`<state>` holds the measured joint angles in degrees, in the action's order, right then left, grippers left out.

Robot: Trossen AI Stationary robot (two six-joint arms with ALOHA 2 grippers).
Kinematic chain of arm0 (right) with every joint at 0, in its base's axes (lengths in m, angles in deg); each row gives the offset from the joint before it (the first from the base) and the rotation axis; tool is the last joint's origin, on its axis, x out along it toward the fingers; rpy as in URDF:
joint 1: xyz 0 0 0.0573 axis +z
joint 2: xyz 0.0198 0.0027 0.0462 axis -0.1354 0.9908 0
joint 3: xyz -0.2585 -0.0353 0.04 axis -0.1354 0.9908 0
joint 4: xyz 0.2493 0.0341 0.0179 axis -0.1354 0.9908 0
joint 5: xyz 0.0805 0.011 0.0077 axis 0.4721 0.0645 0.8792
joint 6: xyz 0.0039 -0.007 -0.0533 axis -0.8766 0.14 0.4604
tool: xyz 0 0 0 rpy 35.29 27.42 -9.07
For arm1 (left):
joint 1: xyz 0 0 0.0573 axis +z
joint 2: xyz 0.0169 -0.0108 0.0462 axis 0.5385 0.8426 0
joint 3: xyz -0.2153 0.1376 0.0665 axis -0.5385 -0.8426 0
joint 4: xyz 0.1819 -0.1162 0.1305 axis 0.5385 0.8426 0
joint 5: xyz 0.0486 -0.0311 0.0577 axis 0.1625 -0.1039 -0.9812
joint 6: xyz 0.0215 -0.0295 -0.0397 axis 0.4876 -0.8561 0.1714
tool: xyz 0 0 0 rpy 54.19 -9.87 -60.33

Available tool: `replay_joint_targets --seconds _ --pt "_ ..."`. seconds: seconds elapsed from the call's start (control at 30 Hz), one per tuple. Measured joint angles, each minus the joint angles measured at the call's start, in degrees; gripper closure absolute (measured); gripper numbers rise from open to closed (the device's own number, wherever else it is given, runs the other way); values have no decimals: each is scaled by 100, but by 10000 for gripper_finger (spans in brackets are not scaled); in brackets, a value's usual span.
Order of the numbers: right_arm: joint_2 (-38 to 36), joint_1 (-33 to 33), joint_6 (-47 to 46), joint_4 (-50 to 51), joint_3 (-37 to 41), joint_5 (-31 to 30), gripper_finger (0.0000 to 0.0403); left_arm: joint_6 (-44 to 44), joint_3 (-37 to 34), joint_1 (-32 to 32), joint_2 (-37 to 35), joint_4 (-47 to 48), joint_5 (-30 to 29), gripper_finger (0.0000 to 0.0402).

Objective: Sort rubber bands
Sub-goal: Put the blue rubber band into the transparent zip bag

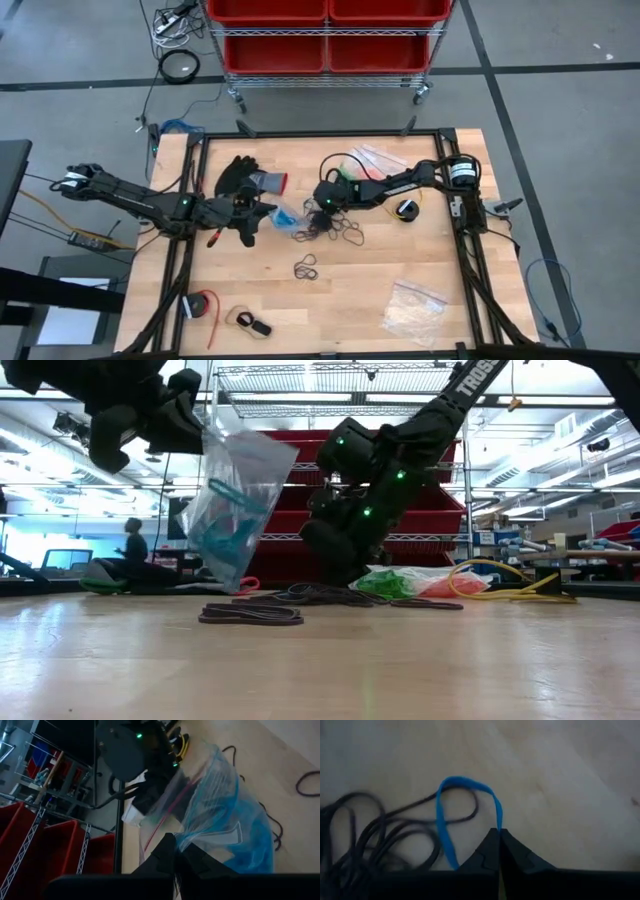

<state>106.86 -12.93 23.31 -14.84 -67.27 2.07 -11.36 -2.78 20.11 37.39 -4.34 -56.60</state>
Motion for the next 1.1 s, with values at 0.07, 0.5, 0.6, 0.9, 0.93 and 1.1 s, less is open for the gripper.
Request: replay_joint_targets --seconds 0.07,0.5,0.6,0.9,0.93,1.1 --pt "-160 106 2 245 21 69 402 0 92 0 0 11 -2 389" --pt "-1885 1022 -156 1683 13 -1090 403 0 342 0 346 62 -1 389" --pt "-2238 1232 -260 1976 17 -1426 403 0 342 -2 658 62 -1 389" --pt "-2864 1658 -142 1557 11 -1595 403 0 779 -2 1287 36 0 389" --pt "-2871 1689 -89 1420 11 -1591 403 -2 861 -3 1340 75 -2 389" --pt "-2862 1817 163 890 7 -1565 403 0 1269 -4 1611 60 0 389"
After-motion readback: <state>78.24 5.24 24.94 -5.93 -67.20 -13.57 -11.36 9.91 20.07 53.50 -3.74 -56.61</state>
